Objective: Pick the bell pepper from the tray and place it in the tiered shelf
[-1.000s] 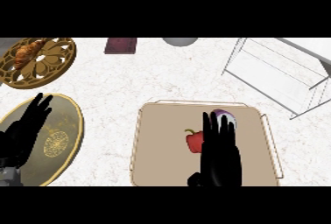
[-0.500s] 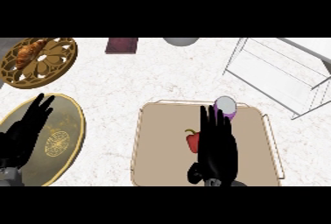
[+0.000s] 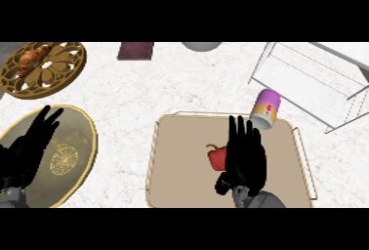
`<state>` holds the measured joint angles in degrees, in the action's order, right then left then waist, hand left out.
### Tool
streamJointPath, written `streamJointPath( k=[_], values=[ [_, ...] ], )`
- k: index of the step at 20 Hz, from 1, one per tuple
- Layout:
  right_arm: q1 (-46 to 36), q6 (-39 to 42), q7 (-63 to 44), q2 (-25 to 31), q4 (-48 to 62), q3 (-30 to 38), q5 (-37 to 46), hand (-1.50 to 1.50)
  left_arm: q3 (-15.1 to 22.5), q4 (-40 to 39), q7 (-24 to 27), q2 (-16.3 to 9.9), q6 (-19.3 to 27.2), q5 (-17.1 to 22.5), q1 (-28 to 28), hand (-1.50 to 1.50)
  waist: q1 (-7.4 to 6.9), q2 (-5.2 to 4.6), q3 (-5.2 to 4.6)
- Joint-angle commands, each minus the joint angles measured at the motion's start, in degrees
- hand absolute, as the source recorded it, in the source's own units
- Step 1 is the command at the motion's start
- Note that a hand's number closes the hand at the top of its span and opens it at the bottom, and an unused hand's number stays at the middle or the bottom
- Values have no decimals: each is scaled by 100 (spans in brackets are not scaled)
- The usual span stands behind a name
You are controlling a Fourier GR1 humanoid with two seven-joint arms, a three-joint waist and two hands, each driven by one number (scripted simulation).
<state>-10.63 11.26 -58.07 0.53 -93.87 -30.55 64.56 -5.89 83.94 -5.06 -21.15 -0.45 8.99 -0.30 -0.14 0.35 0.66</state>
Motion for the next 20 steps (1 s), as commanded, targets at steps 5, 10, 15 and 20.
streamJointPath(
  k=[5,10,15,20],
  values=[
    [-253,-70,203,5,627,504,-147,-150,-180,-773,144,34,-172,-80,180,0,23,-45,-68],
    [-228,-183,345,-6,802,649,-347,150,-146,-169,40,91,-176,-188,-262,0,-7,-36,-66],
    [-29,-457,494,13,931,175,-62,150,-241,-270,-130,131,-167,-225,70,0,14,-37,-66],
    [-178,-662,488,-42,1021,105,331,150,67,46,-193,456,81,-525,-149,0,-1,-31,-66]
  ],
)
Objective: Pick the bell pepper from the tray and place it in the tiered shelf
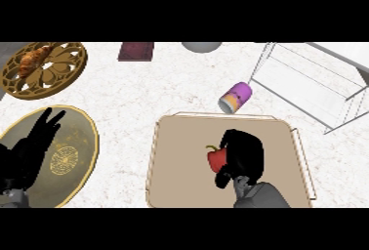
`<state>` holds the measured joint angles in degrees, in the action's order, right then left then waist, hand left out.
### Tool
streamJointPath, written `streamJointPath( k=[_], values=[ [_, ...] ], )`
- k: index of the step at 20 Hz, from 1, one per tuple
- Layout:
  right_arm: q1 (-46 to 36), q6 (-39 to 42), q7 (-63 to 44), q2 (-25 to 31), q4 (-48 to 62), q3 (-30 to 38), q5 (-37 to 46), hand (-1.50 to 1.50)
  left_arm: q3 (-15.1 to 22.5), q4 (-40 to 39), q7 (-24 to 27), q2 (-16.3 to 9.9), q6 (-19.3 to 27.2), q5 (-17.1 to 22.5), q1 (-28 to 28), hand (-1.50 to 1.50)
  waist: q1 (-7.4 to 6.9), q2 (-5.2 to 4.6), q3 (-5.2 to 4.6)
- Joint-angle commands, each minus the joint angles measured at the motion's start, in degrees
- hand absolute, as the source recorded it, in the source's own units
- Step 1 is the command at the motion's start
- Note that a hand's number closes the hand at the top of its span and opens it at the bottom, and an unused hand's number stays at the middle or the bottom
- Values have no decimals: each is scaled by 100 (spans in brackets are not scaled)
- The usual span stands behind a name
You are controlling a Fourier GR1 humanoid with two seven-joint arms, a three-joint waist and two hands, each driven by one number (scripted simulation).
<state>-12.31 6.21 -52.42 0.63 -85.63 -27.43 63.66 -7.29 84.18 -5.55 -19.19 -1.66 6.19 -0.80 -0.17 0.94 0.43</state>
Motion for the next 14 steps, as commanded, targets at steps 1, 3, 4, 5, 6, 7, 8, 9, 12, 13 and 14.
streamJointPath(
  k=[1,3,4,5,6,7,8,9,12,13,14],
  values=[
    [235,-9,103,274,-90,-78,290,150,-163,-345,-21,23,-30,13,82,0,26,-92,-44],
    [-119,-279,-46,-40,178,-167,638,150,148,76,-287,244,172,-210,52,0,6,-91,-43],
    [-509,-212,169,87,328,266,464,150,-31,135,-303,77,-87,19,-91,0,-15,-94,-43],
    [43,-106,-170,53,-522,-225,706,150,-70,114,-69,108,-107,-20,-335,0,12,-82,-44],
    [-9,50,-244,45,-848,-303,763,150,-260,-272,-125,-119,-289,110,65,0,43,-83,-46],
    [-33,75,-334,-10,-998,-305,833,150,28,92,-255,226,77,-148,-143,0,30,-80,-44],
    [58,104,-260,90,-1062,-285,876,150,-87,-440,231,165,-93,-182,-37,0,41,-88,-46],
    [-223,231,-316,-58,-853,-112,829,150,-186,-544,30,105,-152,-60,171,0,30,-93,-46],
    [-968,386,79,182,-253,898,394,150,94,185,-105,360,44,-228,-315,0,-30,-98,-42],
    [-1467,634,-71,57,-20,1110,352,150,-81,52,-170,165,-224,12,-216,0,-50,-104,-44],
    [-1810,856,-19,146,41,1421,169,150,-283,-331,-188,-87,-254,6,302,0,-14,-114,-46]
  ],
)
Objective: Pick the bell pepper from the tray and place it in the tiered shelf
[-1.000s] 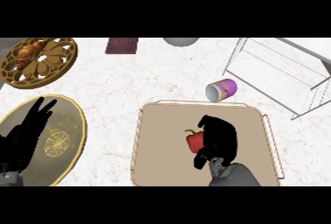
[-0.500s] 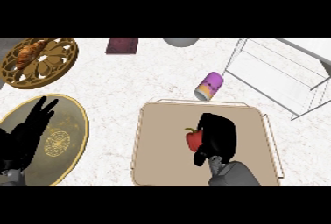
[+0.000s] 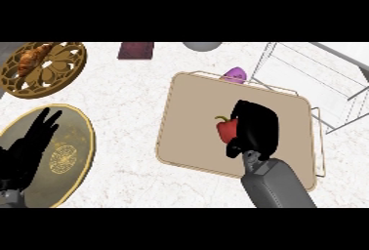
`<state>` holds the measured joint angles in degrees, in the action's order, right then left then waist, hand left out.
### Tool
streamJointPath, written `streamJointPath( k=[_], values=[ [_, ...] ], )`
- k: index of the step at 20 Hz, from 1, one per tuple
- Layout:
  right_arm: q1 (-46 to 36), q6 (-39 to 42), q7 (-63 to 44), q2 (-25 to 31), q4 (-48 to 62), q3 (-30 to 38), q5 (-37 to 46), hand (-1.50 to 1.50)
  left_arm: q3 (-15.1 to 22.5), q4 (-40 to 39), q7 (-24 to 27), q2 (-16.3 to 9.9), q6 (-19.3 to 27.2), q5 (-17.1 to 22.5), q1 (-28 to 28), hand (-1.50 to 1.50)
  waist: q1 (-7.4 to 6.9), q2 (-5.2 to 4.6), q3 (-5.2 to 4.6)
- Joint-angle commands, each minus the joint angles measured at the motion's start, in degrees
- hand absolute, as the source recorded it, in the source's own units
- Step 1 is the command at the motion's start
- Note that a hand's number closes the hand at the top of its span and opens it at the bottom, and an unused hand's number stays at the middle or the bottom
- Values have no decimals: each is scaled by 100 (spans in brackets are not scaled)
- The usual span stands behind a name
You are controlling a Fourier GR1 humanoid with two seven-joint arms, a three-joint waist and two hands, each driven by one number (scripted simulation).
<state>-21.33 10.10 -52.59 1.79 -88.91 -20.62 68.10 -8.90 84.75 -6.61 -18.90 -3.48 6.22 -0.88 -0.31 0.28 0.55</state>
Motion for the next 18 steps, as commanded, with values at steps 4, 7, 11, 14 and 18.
streamJointPath(
  k=[4,7,11,14,18],
  values=[
    [-678,218,-125,14,17,711,-35,150,32,-427,205,274,0,-132,49,0,30,-28,-57],
    [-1177,919,-510,66,-955,1155,-365,150,-74,-302,-19,107,-42,-53,36,0,74,-9,-57],
    [-1168,808,-893,-172,-1799,1293,-644,150,-55,-223,-305,143,106,-83,271,0,101,-6,-55],
    [-1219,866,-1543,-175,-2722,1117,-804,150,-240,-193,-234,-32,-150,118,28,0,89,14,-58],
    [-2210,1394,-1664,-152,-2729,1872,-778,150,-25,329,-420,119,-37,-40,-142,0,23,1,-57]
  ],
)
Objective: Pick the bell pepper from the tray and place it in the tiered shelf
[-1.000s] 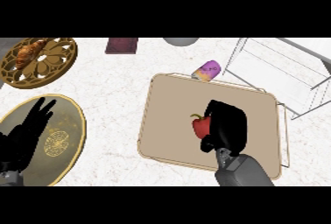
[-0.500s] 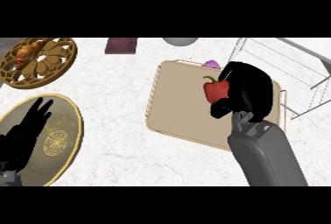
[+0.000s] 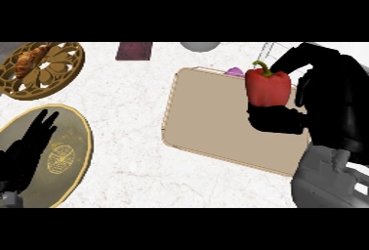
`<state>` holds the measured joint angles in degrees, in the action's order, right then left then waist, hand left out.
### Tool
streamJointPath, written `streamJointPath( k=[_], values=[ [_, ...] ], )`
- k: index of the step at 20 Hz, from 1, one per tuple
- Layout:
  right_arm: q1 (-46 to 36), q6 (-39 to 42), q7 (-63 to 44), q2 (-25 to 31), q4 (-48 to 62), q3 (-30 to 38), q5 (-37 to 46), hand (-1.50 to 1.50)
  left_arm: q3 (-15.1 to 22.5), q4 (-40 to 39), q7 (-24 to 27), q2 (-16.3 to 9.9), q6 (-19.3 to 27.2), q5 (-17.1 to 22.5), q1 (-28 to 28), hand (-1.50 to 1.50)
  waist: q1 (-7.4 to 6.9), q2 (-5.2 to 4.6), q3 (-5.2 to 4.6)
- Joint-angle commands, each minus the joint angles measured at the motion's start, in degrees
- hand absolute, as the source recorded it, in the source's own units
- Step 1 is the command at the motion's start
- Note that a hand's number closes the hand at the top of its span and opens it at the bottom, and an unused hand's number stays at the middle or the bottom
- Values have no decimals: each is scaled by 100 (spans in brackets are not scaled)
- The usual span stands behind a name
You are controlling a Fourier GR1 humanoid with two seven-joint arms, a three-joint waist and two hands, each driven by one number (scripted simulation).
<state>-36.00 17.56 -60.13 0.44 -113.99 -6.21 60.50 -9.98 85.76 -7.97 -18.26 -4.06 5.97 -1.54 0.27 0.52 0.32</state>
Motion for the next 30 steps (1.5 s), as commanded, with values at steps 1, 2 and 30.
streamJointPath(
  k=[1,2,30],
  values=[
    [-935,814,-1066,-31,-282,460,37,150,54,91,-185,-7,-47,-50,-110,0,-25,-22,-37],
    [-872,1053,-1052,38,-654,428,-9,150,-59,-246,88,28,14,-75,72,0,20,-23,-38],
    [-2897,1884,671,2010,2078,2394,1014,150,-124,-326,187,70,-148,-109,2,0,-48,-52,-34]
  ],
)
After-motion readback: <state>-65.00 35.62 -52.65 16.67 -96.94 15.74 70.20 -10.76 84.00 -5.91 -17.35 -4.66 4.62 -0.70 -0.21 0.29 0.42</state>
